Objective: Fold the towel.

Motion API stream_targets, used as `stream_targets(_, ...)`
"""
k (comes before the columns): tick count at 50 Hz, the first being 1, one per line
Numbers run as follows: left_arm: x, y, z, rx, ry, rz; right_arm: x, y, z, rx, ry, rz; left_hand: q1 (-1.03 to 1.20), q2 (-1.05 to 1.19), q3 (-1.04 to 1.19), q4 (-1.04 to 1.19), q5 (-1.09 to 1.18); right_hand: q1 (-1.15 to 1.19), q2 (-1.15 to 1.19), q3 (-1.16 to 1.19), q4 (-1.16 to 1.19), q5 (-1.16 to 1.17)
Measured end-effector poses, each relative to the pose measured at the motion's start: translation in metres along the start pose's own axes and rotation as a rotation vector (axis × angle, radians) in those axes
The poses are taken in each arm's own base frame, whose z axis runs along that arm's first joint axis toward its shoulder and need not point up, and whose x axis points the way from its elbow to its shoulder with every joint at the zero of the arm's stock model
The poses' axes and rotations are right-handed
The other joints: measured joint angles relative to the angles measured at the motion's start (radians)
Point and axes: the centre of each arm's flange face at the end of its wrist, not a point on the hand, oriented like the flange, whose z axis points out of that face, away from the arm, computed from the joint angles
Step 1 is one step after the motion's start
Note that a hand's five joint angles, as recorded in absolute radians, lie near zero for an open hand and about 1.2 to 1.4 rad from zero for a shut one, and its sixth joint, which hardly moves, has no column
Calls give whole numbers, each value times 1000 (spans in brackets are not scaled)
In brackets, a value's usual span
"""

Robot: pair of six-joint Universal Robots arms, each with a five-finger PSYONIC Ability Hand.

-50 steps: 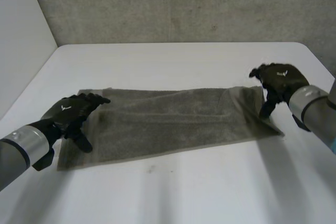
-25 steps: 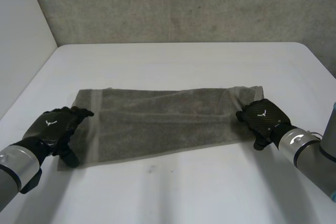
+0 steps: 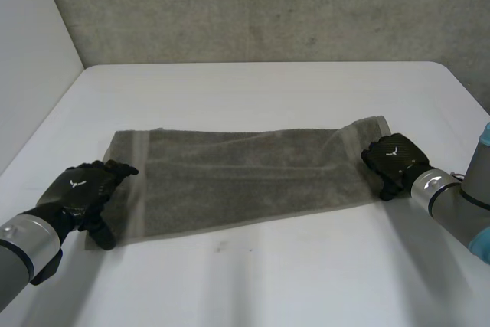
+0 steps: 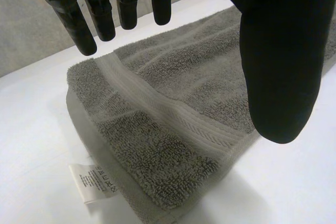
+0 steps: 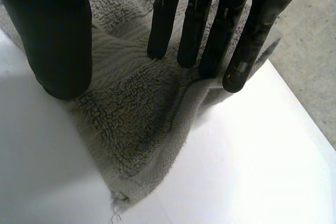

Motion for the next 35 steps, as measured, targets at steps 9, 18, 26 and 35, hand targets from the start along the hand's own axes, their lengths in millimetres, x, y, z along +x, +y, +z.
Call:
stream_targets(9, 0, 0, 1, 0, 0, 0, 1, 6, 3, -10, 0, 6, -6, -6, -6, -5, -3, 49, 93, 93, 96, 85)
stream_targets(18, 0, 1, 1, -4, 0, -1, 7, 6, 4, -10, 15, 9, -14, -15, -14, -14, -8, 147, 248, 258, 261, 167)
stream_targets(26, 0, 1, 1, -4, 1, -1, 12, 3, 6, -2, 27, 8, -17, -16, -16, -14, -9, 186, 248, 257, 260, 300)
stream_targets(35, 0, 2, 1, -6, 1, -3, 13, 1, 7, 3, 30, 11, -17, -17, -16, -14, -9, 191, 248, 254, 259, 302)
